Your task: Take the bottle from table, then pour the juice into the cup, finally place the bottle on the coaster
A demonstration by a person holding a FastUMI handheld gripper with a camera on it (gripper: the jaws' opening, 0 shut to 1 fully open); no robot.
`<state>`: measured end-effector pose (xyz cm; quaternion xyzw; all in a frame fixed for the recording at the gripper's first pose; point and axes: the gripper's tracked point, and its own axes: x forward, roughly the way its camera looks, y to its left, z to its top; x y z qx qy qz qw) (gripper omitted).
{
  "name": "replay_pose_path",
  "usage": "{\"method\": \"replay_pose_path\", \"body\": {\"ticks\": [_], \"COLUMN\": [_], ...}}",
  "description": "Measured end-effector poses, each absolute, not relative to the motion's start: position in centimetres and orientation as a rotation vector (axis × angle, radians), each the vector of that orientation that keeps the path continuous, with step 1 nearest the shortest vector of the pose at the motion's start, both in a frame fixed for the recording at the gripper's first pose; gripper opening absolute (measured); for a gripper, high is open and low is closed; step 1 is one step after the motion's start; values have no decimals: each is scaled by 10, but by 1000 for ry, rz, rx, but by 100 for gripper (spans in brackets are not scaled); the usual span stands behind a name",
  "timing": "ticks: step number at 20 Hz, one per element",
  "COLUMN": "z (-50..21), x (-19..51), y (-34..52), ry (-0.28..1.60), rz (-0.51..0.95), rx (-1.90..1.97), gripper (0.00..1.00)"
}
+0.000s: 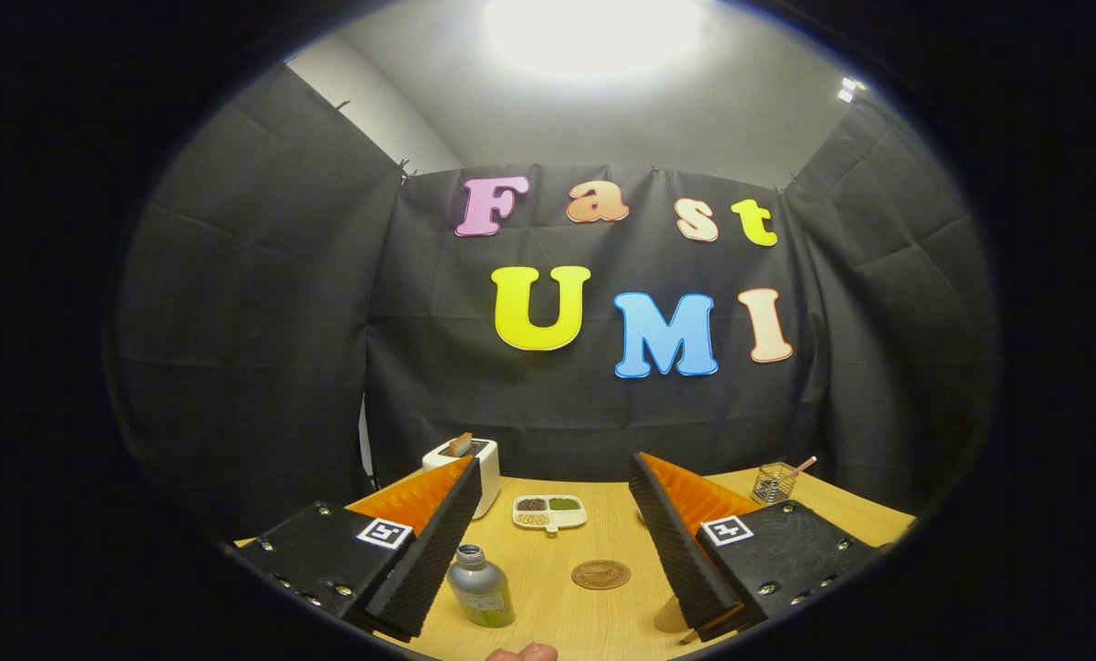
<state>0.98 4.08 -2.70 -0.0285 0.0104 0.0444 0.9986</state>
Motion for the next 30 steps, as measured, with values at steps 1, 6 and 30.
{"method": "replay_pose_path", "body": {"ticks": [1, 6, 30], "z": [-33, -57, -206], "x": [10, 15, 51], "y": [39, 53, 114], "ry": [26, 69, 285], "rz": [80, 72, 39], "rx": [-62, -83, -58], "gripper": [99, 99, 99]}}
